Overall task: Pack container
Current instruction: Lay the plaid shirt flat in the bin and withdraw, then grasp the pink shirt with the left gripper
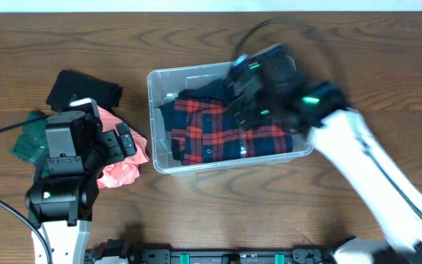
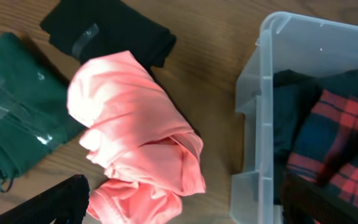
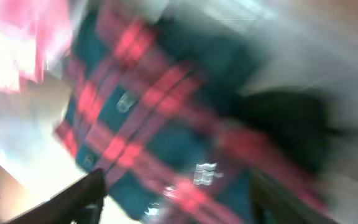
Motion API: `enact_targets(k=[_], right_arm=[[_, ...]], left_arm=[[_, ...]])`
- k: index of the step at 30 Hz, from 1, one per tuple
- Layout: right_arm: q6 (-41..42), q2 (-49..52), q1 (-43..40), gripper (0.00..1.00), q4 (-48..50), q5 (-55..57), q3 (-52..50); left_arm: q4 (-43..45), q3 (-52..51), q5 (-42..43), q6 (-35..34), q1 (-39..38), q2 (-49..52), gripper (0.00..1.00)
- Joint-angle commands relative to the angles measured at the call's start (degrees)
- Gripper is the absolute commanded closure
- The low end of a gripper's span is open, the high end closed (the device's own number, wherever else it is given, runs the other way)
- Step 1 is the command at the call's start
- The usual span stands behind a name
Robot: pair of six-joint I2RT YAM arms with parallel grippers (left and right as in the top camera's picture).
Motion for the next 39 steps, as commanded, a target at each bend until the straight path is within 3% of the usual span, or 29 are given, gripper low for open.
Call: enact_targets(k=[1,6,13,17,22,25,26,28,34,38,39], right_arm=[[-0.7,-6.2,-4.9,0.25,-0.6,3.1,1.0],[-0.2,-8.0,-13.5,0.21,-5.3,3.7,1.0],[1.5,-8.0,-24.2,0.20,-8.9,3.7,1.0],[2.1,-8.0,-26.8,0.20,-9.1,3.3,1.0],[2.1,-8.0,-26.9,0.21,-9.3,3.3,1.0],[2.1,-8.0,-26.9,0.23,-9.4,3.3,1.0],[2.1,-8.0,-26.9,0.24,-9.5,3.3,1.0],[2.1,-8.0,-26.9,0.25,-9.6,3.3,1.0],[2.0,-8.0,-26.9,0.25,-10.1,3.8,1.0],[2.1,-8.0,-26.9,0.25,-10.0,5.2,1.0],[2.1,-8.0,-26.9,0.25,-9.9,5.5,1.0]], left_arm=[[-0.4,1.1,-5.3,-1.9,1.4,1.6,0.02],[-2.2,0.6,-5.0,-8.6,9.0,8.3,0.02],[1.0,0.5,11.0,-6.6,20.8,25.0,0.02],[4.6,0.5,18.2,-6.1,22.6,35.6,0.02],[9.4,0.5,19.7,-6.1,22.6,44.7,0.01],[11.6,0.5,20.9,-6.1,22.6,47.4,0.19],[12.0,0.5,21.9,-6.1,22.6,47.8,0.37],[12.2,0.5,24.8,-6.1,22.6,47.7,0.57],[11.3,1.4,31.3,-6.1,22.6,41.3,0.75],[9.2,4.8,34.1,-4.0,22.4,29.8,0.94],[8.3,6.3,34.8,-3.6,22.0,26.8,0.94]])
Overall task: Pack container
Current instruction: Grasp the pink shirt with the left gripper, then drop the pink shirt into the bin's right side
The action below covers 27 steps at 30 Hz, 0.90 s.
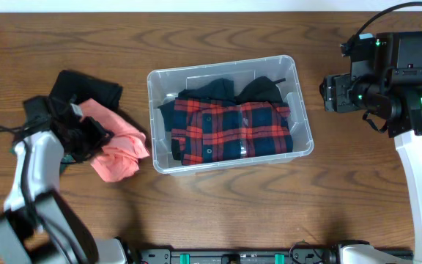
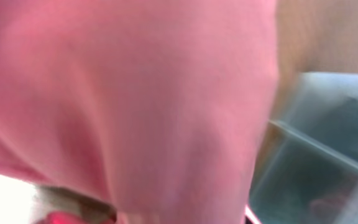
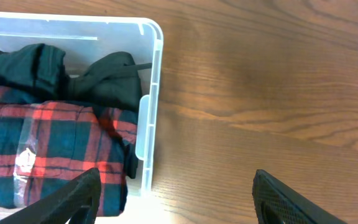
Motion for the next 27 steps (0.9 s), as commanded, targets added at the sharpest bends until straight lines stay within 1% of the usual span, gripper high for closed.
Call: enact_targets(k=[1,3,5,8,11,15,20,27], right_arm=[[0.8,-0.4,-0.5,0.26,0.0,1.8,-0.1],[2.6,-0.4,-0.5,0.27,0.1,3.7,-0.1],[5.9,-0.4,-0.8,0.28,0.3,7.2,-0.1],[11.2,-0.4,-2.1,0.27,0.3,11.8,-0.1],[11.7,-0.4,-4.1,0.26,0.2,10.6,-0.1],[11.6,-0.4,-4.8,0.26,-0.7,10.6,-0.1],[11.5,-0.4,-4.8,0.27,-0.9,10.6,-0.1],[11.5,-0.4,-4.8,0.26,-1.1,10.6,-0.1]], left_arm=[[-1.6,7.3,5.5,2.4,-1.2,-11.7,0.94],[-3.5,10.8,5.5,2.4,-3.8,-16.6,0.94],[-3.9,13.9,5.5,2.4,-8.3,-20.1,0.94],[-2.4,17.2,4.5,2.4,-17.7,-22.6,0.94],[1.3,17.7,1.3,0.5,-28.2,-21.7,0.94],[8.8,17.7,-0.7,-3.1,-40.6,-16.5,0.94],[18.8,17.7,-0.6,-7.3,-52.3,-4.9,0.94],[25.2,17.7,-0.3,-7.3,-59.6,8.5,0.94]])
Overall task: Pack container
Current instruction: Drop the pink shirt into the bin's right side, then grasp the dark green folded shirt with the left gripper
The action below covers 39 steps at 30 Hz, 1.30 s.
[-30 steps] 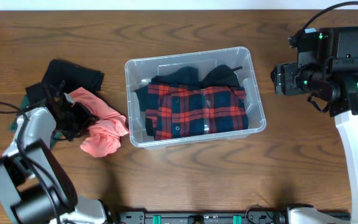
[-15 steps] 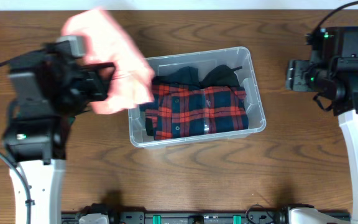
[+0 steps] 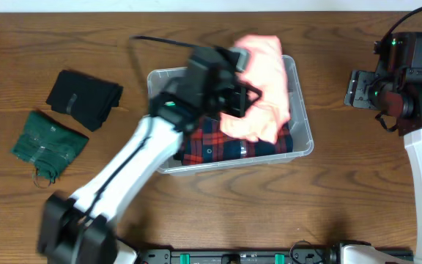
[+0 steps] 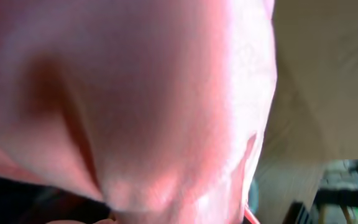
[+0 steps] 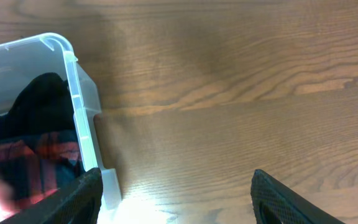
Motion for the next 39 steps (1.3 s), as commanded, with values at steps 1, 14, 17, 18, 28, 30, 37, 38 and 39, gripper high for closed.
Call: enact_targets(k=[1,14,17,18,28,30,37,38,39], right_arm=[[0.9,-0.4,-0.3,0.26,0.0,0.6,-0.1],[0.9,-0.4,-0.3,0.27,-0.9,0.6,-0.1],[0.9,-0.4,-0.3,0.26,-0.9,0.6,-0.1],[0.8,-0.4,-0.3,0.26,-0.9,0.6,-0.1],[0.4,-0.4,-0.3,0.26,-0.4,0.6,-0.1],[0.3,-0.4,-0.3,0.26,-0.4,0.6,-0.1],[-0.2,-0.4,-0.3,0.25,-0.5,0.6,-0.1],[-0.2,-0.4,-0.3,0.26,-0.5,0.6,-0.1],[-0.2,-0.4,-0.3,0.25,-0.5,0.6,-0.1]], left_arm=[[2.1,0.0,-0.1,-0.9,-2.2,4.5,0.94],[-2.3,1.9,-0.2,-3.0,7.3,2.1,0.02],[-7.4,2.0,-0.5,-1.3,13.9,-5.8,0.02],[-9.5,1.9,-0.9,-0.5,16.5,-8.4,0.02],[-33.0,1.6,-18.6,1.8,53.0,-20.0,0.02],[-35.2,0.7,-18.6,1.8,59.6,-18.3,0.02],[-35.3,-1.7,-20.3,1.8,78.6,-6.0,0.02],[-34.6,-1.7,-20.6,1.8,80.2,-3.7,0.02],[-33.9,-1.7,-20.4,1.8,81.6,-1.2,0.02]])
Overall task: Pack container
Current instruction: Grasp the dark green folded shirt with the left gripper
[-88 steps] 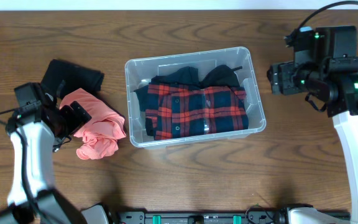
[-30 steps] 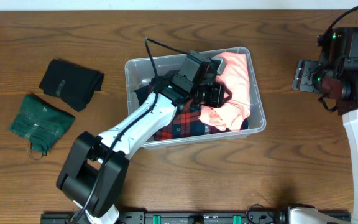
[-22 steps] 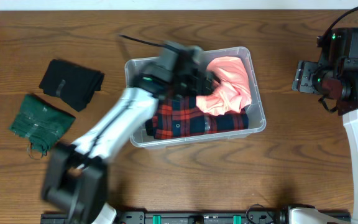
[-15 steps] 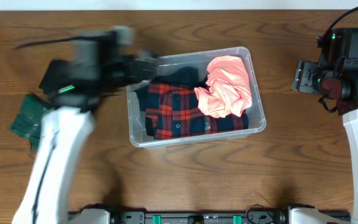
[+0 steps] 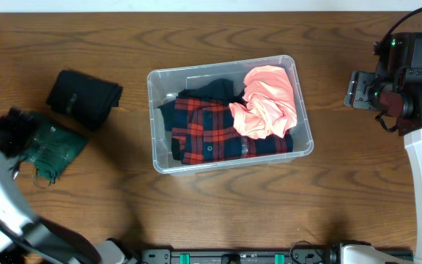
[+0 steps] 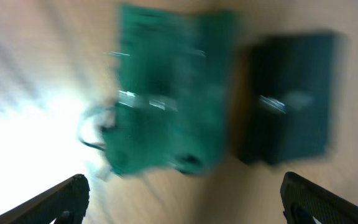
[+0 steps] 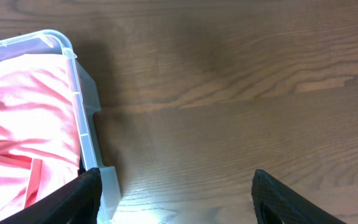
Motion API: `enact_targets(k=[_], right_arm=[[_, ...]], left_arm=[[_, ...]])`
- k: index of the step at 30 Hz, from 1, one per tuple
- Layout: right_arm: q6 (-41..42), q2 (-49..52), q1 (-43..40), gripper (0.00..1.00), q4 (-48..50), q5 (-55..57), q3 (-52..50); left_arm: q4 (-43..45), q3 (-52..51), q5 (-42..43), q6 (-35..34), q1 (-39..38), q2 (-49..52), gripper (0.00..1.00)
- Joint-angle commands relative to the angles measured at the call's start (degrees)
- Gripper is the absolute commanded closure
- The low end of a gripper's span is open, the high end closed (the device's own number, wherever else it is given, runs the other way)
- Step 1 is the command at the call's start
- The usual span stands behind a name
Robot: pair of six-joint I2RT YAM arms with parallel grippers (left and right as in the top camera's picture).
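The clear plastic container (image 5: 158, 121) sits mid-table holding a red plaid shirt (image 5: 211, 132), a black garment (image 5: 211, 92) and a crumpled pink garment (image 5: 266, 103) on the right side. A folded green garment (image 5: 50, 147) and a folded black garment (image 5: 85, 97) lie on the table at left. My left gripper (image 6: 182, 208) is open at the far left, over the green garment (image 6: 166, 118), blurred. My right gripper (image 7: 176, 205) is open over bare wood right of the container, whose corner (image 7: 73, 68) and pink garment (image 7: 30, 118) show.
The wooden table (image 5: 218, 205) spreads around the container. A rail with green clamps (image 5: 233, 257) runs along the front edge. The right arm stands at the right edge of the table.
The pink garment, held above the container by my left gripper, now lies inside on the right. My left gripper has opened and moved to the far left over the green garment. The right arm is unmoved.
First my right gripper was over the container and my left hung open by the pink garment on the table. Then the right had withdrawn to the right and the left was at the pink garment. Later the left held it over the container; now it lies inside.
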Motion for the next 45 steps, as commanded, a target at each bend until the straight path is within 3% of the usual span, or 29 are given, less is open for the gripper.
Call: enact_targets(k=[1,7,10,13,19,21,24,27,32,38,45], right_arm=[[-0.2,-0.4,-0.3,0.25,0.0,0.5,0.0],[-0.2,-0.4,-0.3,0.25,0.0,0.5,0.0],[-0.2,-0.4,-0.3,0.25,0.0,0.5,0.0],[-0.2,-0.4,-0.3,0.25,0.0,0.5,0.0],[-0.3,-0.4,-0.3,0.25,0.0,0.6,0.0],[-0.4,-0.3,-0.3,0.25,0.0,0.6,0.0],[-0.4,-0.1,-0.3,0.25,0.0,0.5,-0.1],[-0.4,0.0,-0.3,0.25,0.0,0.6,-0.1],[-0.4,0.0,-0.3,0.25,0.0,0.6,-0.1],[-0.4,0.0,-0.3,0.25,0.0,0.6,-0.1],[-0.4,0.0,-0.3,0.25,0.0,0.6,-0.1]], left_arm=[[1.5,-0.7,-1.2,1.2,4.7,7.4,0.02],[5.1,-0.7,-1.0,4.0,5.9,20.0,0.02],[8.3,-0.7,7.1,10.0,5.7,24.9,0.02],[10.1,-0.7,14.0,14.3,5.6,27.9,0.02],[10.6,-0.7,14.6,15.6,5.1,29.1,0.00],[10.6,-0.7,16.1,15.6,5.1,29.1,0.12],[10.8,-0.7,18.9,15.6,5.1,29.1,0.43],[10.8,-0.7,20.2,15.6,5.1,29.1,0.56],[10.0,-0.7,24.3,15.6,5.1,28.3,0.93],[6.6,-0.7,26.1,16.0,5.1,19.1,0.94],[4.8,-0.6,29.2,14.2,0.5,-2.3,0.94]])
